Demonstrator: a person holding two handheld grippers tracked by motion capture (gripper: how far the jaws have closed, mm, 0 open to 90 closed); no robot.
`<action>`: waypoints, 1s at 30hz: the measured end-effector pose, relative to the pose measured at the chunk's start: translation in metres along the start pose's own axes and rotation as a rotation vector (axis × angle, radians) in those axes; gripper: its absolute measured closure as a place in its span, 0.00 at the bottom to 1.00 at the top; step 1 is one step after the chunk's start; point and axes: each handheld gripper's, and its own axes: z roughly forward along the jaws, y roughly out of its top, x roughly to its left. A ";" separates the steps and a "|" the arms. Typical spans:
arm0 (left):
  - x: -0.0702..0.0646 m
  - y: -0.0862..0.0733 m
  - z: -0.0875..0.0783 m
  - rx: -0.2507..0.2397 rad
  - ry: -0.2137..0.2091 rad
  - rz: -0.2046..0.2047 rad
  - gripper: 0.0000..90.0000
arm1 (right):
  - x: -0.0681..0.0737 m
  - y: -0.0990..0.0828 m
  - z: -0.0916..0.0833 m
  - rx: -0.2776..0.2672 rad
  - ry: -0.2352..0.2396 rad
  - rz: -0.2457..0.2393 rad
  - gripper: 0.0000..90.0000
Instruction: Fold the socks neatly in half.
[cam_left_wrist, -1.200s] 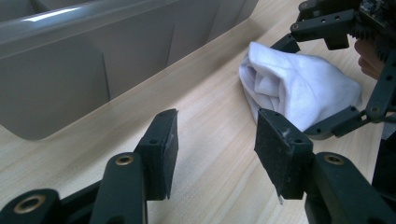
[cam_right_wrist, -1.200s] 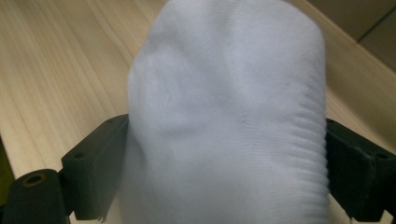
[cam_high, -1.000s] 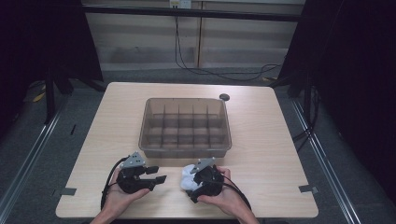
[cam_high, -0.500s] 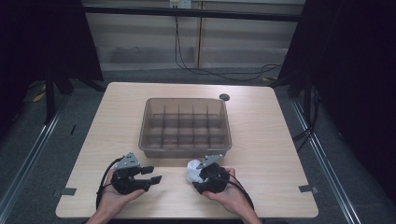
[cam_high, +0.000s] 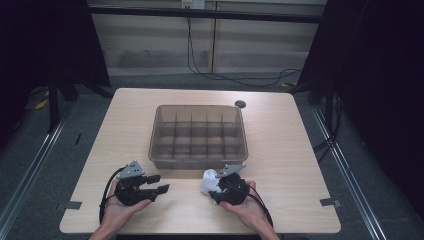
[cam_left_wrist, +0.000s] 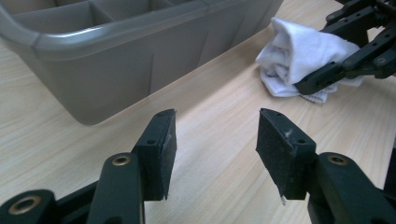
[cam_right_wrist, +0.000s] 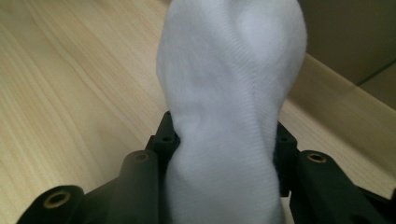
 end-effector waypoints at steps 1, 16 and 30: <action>0.001 0.000 0.000 0.002 0.001 0.002 0.53 | -0.001 0.000 -0.001 -0.007 0.004 0.007 0.65; 0.004 -0.002 0.001 -0.009 0.008 0.024 0.47 | -0.013 -0.003 -0.019 -0.080 0.098 0.127 0.66; 0.005 -0.001 -0.007 0.011 0.037 0.015 0.23 | -0.014 -0.006 -0.034 -0.115 0.110 0.137 0.66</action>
